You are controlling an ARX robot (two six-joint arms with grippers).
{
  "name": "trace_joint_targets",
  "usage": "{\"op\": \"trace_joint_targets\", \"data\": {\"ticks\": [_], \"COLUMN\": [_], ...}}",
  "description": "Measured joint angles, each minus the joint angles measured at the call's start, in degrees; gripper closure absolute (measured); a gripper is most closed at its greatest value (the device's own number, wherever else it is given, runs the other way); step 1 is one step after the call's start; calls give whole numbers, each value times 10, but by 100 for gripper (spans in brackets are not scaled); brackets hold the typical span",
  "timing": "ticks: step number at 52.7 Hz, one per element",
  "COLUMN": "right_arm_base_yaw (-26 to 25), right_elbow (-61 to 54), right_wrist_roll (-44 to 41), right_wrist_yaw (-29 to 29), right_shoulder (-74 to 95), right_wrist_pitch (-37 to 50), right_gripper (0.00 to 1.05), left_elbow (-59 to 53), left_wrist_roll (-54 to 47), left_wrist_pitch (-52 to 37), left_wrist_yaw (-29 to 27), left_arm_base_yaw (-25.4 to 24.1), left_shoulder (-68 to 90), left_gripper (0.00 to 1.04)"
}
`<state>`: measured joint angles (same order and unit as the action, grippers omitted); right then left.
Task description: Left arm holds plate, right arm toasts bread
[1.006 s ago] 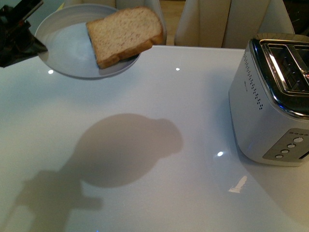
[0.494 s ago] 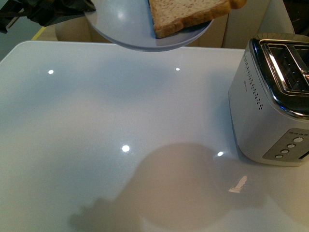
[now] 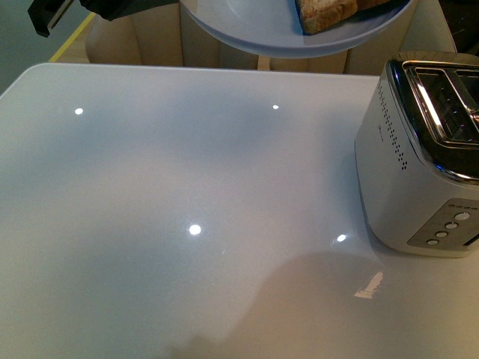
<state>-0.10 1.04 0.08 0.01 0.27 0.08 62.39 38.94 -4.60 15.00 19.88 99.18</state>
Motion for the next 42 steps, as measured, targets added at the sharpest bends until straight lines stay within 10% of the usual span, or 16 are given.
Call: {"op": "trace_joint_targets", "data": {"ticks": [26,34,42], "right_arm_base_yaw": [0,-55,-72], "right_elbow": [0,89,94], "right_wrist_roll": [0,-31,-36], "right_wrist_yaw": [0,-215,-268], "right_shoulder": [0,154,218], "right_wrist_pitch": [0,-223,-230], "right_gripper": [9,9,9], "left_elbow": [2,3,4], "left_wrist_roll": [2,2,2], "left_wrist_pitch": [5,6,6], "left_wrist_yaw": [0,-1,-1], "left_arm_base_yaw": [7,7,7], "left_shoulder": [0,-1,-1], "left_gripper": [102,102,102]}}
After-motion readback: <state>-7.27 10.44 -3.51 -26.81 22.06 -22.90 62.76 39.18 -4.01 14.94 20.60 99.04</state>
